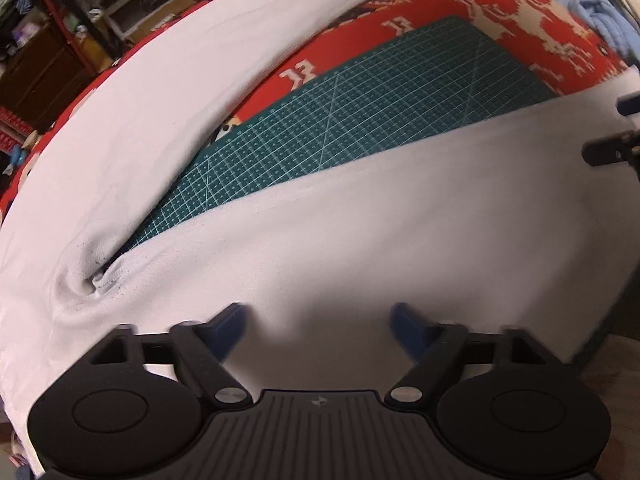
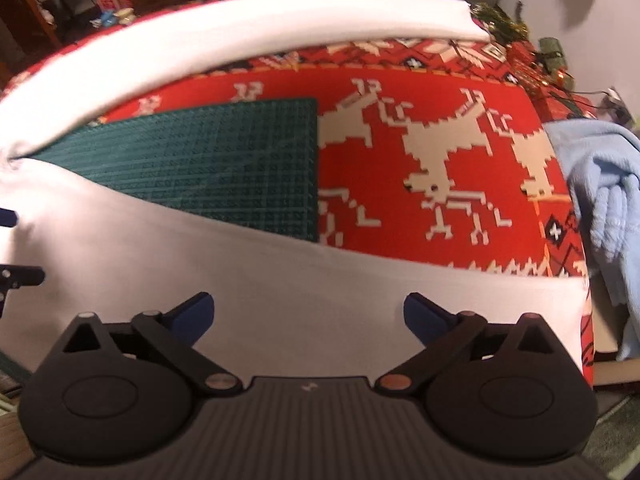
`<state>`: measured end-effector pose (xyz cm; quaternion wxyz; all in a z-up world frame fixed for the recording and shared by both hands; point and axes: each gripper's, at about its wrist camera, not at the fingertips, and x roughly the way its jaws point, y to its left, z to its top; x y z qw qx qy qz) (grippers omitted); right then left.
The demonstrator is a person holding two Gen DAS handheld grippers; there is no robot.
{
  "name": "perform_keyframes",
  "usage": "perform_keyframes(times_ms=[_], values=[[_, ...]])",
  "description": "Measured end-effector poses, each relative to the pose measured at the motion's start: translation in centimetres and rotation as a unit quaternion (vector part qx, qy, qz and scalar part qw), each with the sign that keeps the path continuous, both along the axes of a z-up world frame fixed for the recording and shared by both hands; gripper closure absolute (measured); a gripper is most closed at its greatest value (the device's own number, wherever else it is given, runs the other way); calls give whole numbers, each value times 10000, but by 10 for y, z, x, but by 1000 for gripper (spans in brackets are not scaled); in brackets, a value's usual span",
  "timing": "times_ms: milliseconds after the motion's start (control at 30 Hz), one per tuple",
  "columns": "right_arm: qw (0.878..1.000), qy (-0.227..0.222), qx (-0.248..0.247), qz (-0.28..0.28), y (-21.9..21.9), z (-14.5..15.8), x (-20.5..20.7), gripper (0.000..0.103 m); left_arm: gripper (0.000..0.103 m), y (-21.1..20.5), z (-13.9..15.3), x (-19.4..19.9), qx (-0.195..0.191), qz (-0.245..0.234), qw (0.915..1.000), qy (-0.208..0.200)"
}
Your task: Fold clothes
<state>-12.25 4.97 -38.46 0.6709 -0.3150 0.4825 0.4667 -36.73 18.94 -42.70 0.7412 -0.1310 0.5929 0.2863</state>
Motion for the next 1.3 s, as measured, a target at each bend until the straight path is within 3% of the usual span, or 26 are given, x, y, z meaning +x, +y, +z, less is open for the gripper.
perform_keyframes(times_ms=[33, 133, 267, 333, 633, 767, 833, 900, 1033, 1100, 1300], values=[[10000, -36, -46, -36, 0, -5, -1, 1, 4, 2, -2, -2, 48, 118, 9999, -44], [9996, -99, -237, -111, 2, -20, -2, 1, 0, 14, -6, -9, -275, 613, 9976, -164], [9989, 94, -157, -432, 1, -26, 5, 0, 0, 27, -10, -14, -647, 1186, 9906, -221], [9971, 151, -150, -736, 0, -26, 7, 0, 0, 29, -11, -12, -678, 1249, 9897, -176], [9950, 183, -381, -905, 5, -28, 10, 0, 0, 37, -14, -1, -809, 1273, 9885, 100], [9953, 351, -640, -641, 7, -25, 11, 0, 17, 32, -3, 9, -780, 1233, 9887, 340], [9951, 522, -700, -454, 5, -18, 9, 1, 18, 21, 7, 15, -617, 1036, 9924, 227], [9959, 570, -642, -284, -3, -11, 0, 1, 27, 9, 12, 22, -677, 838, 9941, 90], [9970, 528, -549, 149, -18, 0, -28, 7, 63, -20, -1, 33, -1072, 594, 9925, 32], [9957, 614, -630, 280, -13, -5, -42, 22, 66, -28, -4, 40, -960, 555, 9938, 7], [9982, 99, -536, 237, -24, -6, -53, 35, 65, -43, -4, 47, -697, 468, 9964, 70]])
